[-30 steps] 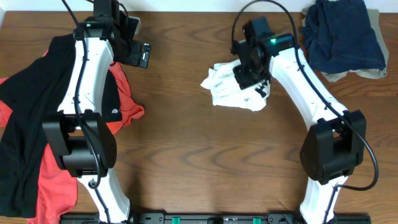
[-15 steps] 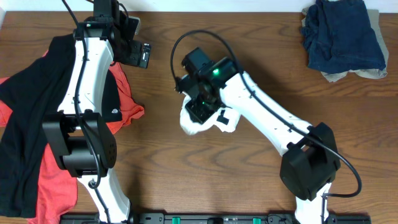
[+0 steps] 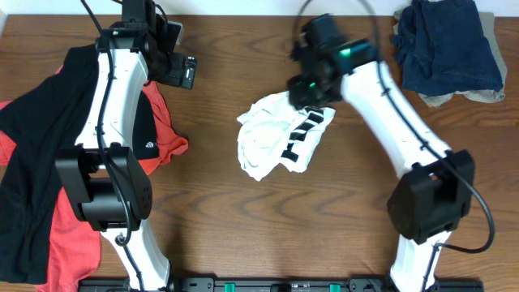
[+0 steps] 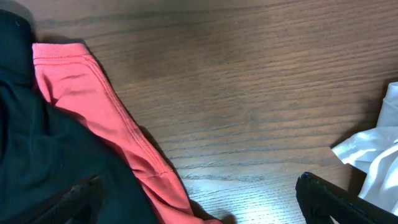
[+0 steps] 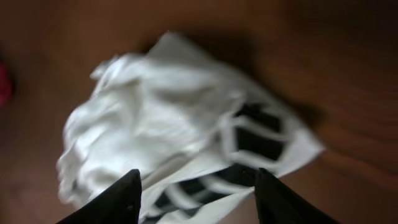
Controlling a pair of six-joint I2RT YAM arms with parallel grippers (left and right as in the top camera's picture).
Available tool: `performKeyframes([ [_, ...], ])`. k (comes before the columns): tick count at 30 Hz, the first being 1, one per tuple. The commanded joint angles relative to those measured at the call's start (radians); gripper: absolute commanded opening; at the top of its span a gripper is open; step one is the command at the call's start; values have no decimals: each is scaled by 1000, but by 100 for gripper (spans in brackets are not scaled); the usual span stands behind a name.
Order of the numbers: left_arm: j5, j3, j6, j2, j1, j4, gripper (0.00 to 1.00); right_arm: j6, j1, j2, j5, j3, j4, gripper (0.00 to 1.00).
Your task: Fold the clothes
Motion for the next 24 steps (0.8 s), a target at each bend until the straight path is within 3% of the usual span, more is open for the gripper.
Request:
performKeyframes([
  [1,-2,-1,-13,-5,2,0,99,41,-11,24,7,-23,24,56],
  [12,-13,-1,-13,-5,38,35,99,45,21,145,-39,-26,111,54],
  [13,-13,-1,-13,-5,47,38,99,45,25,150,-39,-26,125,49],
  [14,-13,-1,-13,-5,55,41,99,44,27,150,-41,-26,137,20],
  [15,-13,-1,-13,-5,65,43,99,44,30,150,-43,-26,153,5],
  [16,-13,-1,-13,-5,76,44,99,44,34,146,-52,-26,175,1],
  [24,-13,-1,-18,-5,154,46,99,97,53,141,-198,44,381,1],
])
